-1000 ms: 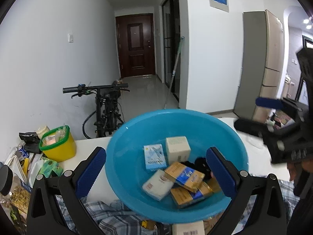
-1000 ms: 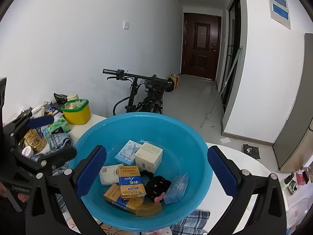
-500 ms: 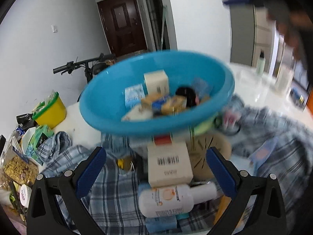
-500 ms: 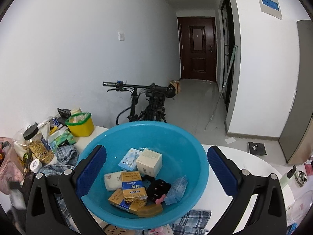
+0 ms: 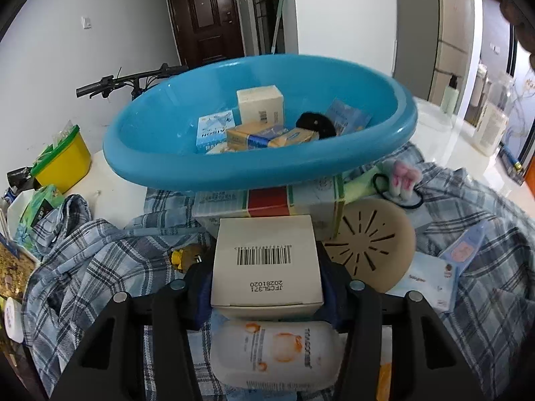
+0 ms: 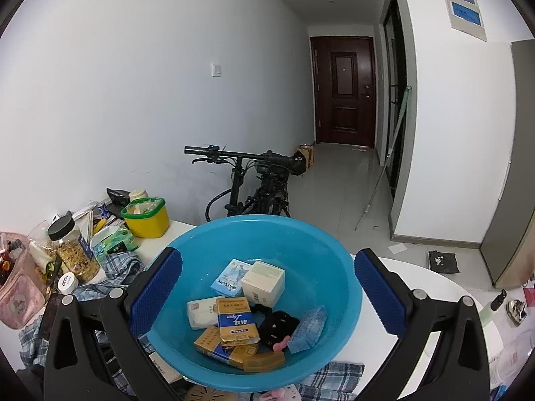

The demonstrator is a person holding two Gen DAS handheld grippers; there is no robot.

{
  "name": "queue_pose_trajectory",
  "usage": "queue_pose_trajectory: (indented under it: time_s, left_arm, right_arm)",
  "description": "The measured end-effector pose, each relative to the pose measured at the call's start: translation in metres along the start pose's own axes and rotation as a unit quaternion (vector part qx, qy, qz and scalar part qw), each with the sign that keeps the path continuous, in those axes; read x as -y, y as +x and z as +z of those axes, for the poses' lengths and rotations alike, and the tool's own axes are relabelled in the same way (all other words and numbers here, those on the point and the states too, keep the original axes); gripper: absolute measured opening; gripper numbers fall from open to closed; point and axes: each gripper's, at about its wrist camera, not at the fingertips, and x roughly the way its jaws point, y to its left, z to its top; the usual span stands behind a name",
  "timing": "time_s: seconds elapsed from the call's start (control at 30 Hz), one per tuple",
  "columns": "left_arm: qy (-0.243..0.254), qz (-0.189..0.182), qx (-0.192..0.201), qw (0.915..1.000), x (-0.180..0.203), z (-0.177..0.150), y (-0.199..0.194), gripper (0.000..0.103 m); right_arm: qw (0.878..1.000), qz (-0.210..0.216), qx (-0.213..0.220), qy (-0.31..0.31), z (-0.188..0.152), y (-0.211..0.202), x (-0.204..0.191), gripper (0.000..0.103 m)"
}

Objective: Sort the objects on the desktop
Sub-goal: 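Grasp the white barcode box on the shirt with the left gripper, then grasp the pink-and-white plush toy with the right gripper while the left holds the white box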

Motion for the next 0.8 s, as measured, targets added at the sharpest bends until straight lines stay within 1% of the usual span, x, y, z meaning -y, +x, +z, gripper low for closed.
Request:
queue_pose_trajectory:
  time_s: [0.1, 0.23, 0.27, 0.33, 0.47, 0.53, 0.57, 0.63, 0.67, 0.73, 0.8]
  left_arm:
    - [-0.006, -0.008, 0.005, 0.9999, -0.003, 0.000, -0.004, 0.054]
    - [-0.010, -0.009, 0.014, 0.9998, -0.006, -0.001, -0.012, 0.054]
    - [-0.012, -0.011, 0.016, 0.9997, -0.007, -0.001, -0.014, 0.054]
    - [-0.018, -0.013, 0.018, 0.9996, -0.010, -0.002, -0.017, 0.054]
    - [-0.025, -0.019, 0.024, 0.9992, -0.013, -0.001, -0.023, 0.054]
    - [-0.023, -0.021, 0.030, 0.9991, -0.012, -0.001, -0.028, 0.054]
    - [-0.020, -0.020, 0.033, 0.9990, -0.011, -0.001, -0.031, 0.054]
    - [-0.017, -0.027, 0.051, 0.9982, -0.010, -0.001, -0.044, 0.054]
    - [-0.019, -0.031, 0.056, 0.9978, -0.010, -0.001, -0.047, 0.054]
    - [-0.023, -0.033, 0.067, 0.9969, -0.012, 0.000, -0.055, 0.054]
    - [-0.028, -0.033, 0.074, 0.9963, -0.014, 0.000, -0.060, 0.054]
  right_arm:
    - [1.000, 0.004, 0.007, -0.004, 0.001, -0.002, -0.004, 0.103]
    - [0.999, 0.037, 0.014, 0.006, 0.005, -0.009, -0.009, 0.103]
    - [0.999, 0.039, 0.021, 0.007, 0.006, -0.013, -0.011, 0.103]
    - [0.999, 0.026, 0.033, -0.004, 0.009, -0.022, -0.019, 0.103]
    - [0.999, 0.023, 0.042, -0.020, 0.012, -0.030, -0.029, 0.103]
    - [0.998, 0.029, 0.050, -0.010, 0.013, -0.034, -0.027, 0.103]
    - [0.998, 0.041, 0.052, 0.003, 0.011, -0.036, -0.025, 0.103]
    - [0.997, 0.055, 0.051, 0.025, 0.005, -0.040, -0.020, 0.103]
    - [0.997, 0.048, 0.054, 0.031, -0.002, -0.045, -0.017, 0.103]
    - [0.998, 0.014, 0.054, 0.035, -0.019, -0.052, -0.013, 0.103]
    - [0.999, -0.017, 0.035, 0.023, -0.044, -0.054, -0.008, 0.103]
